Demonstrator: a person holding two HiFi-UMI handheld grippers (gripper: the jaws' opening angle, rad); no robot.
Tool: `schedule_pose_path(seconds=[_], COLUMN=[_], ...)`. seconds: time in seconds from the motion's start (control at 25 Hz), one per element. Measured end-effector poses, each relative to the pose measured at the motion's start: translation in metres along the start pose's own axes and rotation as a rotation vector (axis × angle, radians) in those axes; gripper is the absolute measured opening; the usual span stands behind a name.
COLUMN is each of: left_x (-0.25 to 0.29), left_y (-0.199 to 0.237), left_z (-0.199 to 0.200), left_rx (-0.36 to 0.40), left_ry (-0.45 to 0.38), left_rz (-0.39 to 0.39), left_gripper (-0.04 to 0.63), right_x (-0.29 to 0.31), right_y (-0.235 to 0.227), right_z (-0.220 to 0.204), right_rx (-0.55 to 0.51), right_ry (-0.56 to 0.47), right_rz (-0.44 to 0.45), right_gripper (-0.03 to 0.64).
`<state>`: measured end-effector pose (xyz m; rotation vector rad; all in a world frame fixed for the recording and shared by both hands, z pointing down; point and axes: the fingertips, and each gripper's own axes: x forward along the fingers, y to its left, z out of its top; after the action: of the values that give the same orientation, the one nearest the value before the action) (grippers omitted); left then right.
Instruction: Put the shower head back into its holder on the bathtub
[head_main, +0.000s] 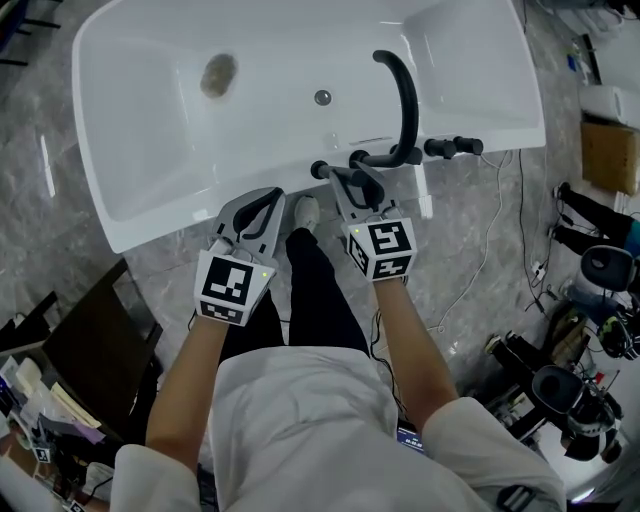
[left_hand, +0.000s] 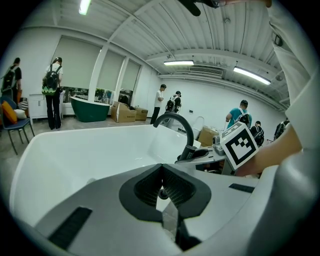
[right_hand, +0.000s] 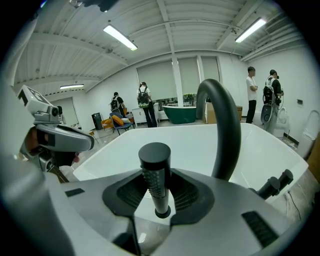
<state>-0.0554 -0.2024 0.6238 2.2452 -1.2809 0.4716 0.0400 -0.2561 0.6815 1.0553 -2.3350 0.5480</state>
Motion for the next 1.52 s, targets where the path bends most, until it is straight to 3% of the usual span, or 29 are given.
schedule_pose_path(seconds=[0.6, 1.0, 1.28, 1.52], left_x=[0.003, -0.003, -0.019, -0.040], left_y=[0.005, -0.001, 0.002, 0.002], left_z=[-0.004, -0.001, 0.006, 0.017], left_rx=[-0.004, -0.001, 0.018, 0.024], left_ry=[0.021, 0.035, 0.047, 0.027], left_rz=[0.005, -0.002, 0.014, 0.026], left_gripper=[0.012, 0.012, 0.012, 0.012], right_x=[0.018, 0.023, 0.020, 0.000], right_y=[-0.002, 0.011, 0.021, 0.028], right_z=[-0.022, -0.020, -0.029, -0.019], right_rx=[-0.005, -0.081, -0.099, -0.105], right_ry=[0.046, 0.050, 0.103, 0.091], right_rz=[0.014, 0.022, 0.055, 0.030], right_gripper=[0.147, 0.149, 0.207, 0.225])
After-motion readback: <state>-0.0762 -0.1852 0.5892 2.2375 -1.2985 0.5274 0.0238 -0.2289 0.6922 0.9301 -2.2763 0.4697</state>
